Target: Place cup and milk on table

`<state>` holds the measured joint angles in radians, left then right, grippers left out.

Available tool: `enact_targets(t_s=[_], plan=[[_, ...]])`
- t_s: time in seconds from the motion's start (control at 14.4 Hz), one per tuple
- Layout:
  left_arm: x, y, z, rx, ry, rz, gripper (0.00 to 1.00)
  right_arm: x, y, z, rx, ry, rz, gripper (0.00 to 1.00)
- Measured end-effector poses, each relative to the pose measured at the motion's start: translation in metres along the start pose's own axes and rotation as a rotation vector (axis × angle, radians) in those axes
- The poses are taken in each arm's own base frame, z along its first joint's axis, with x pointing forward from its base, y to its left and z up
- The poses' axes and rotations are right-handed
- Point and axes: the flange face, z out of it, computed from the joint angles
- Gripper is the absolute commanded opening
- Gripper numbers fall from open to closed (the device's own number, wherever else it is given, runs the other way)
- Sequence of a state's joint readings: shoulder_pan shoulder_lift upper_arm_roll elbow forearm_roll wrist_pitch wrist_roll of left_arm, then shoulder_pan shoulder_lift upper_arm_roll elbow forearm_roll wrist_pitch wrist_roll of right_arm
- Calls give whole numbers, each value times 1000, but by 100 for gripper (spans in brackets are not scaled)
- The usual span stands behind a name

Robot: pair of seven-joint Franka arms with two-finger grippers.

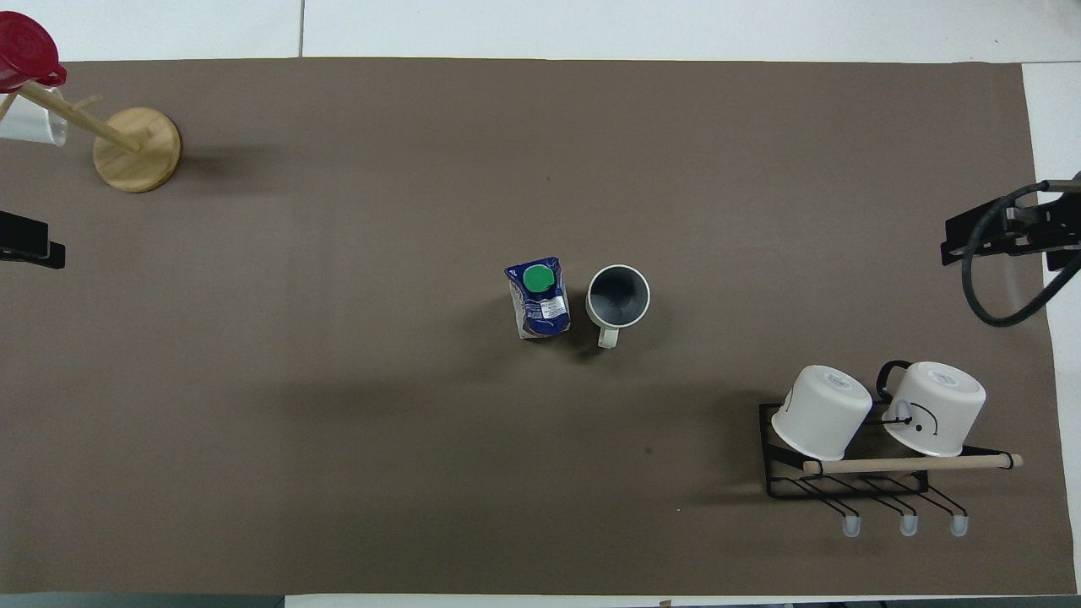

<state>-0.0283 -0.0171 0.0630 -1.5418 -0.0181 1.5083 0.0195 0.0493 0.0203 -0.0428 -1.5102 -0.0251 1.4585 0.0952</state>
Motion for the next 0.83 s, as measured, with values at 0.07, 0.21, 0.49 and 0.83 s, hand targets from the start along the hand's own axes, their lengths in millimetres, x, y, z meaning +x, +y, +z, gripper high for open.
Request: enact_targets(t_s=[0.07, 0.21, 0.49, 0.83], plan=[[0, -4, 1, 0, -1, -3, 100, 0, 0, 0, 0, 1, 0, 100], [0, -6, 2, 0, -2, -2, 100, 0, 0, 0, 0, 1, 0, 100], [-1, -4, -1, 0, 3, 2, 100, 0, 0, 0, 0, 1, 0, 100], [-6, -3, -6, -1, 12, 3, 100, 0, 0, 0, 0, 1, 0, 100]])
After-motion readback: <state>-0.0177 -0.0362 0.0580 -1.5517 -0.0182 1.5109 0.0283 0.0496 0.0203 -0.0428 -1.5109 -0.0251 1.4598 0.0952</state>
